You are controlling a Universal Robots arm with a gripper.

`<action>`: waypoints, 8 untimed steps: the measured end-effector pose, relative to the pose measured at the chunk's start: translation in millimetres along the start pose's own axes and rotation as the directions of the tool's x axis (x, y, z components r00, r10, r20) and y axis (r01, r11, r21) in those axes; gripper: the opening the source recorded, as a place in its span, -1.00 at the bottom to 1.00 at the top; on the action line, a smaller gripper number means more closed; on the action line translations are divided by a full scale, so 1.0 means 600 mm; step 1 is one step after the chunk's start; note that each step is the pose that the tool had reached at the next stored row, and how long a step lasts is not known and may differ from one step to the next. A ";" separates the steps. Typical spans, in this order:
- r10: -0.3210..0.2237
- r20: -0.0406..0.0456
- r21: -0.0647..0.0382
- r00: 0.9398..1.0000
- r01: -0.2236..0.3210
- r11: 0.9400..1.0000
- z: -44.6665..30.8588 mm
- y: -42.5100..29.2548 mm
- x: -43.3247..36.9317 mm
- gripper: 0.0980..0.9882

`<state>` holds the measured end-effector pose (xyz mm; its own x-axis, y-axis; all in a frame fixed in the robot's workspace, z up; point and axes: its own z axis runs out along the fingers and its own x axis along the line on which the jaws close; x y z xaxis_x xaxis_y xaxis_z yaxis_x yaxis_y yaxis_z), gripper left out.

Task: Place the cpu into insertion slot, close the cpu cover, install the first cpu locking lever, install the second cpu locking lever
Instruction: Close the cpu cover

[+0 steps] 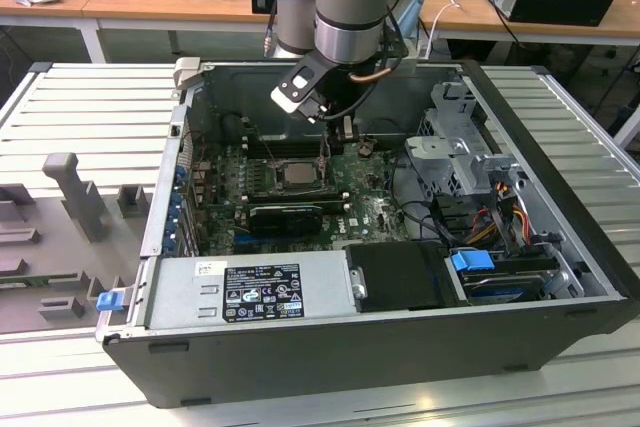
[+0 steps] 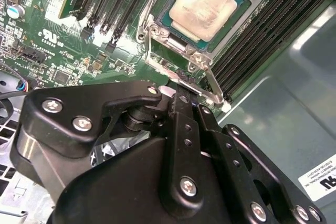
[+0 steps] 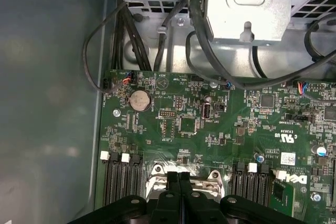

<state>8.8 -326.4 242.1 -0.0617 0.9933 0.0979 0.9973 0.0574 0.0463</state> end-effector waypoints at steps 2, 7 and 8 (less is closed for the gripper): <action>0.000 0.000 0.000 1.000 0.000 1.000 0.000 -0.004 0.000 -0.98; 0.000 0.000 0.000 1.000 0.000 1.000 -0.001 -0.013 0.001 -0.98; 0.000 0.000 0.000 1.000 0.000 1.000 -0.001 -0.015 0.001 -0.98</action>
<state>-0.4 -326.4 242.1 -0.0616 0.9933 0.0979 0.9973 0.0573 0.0462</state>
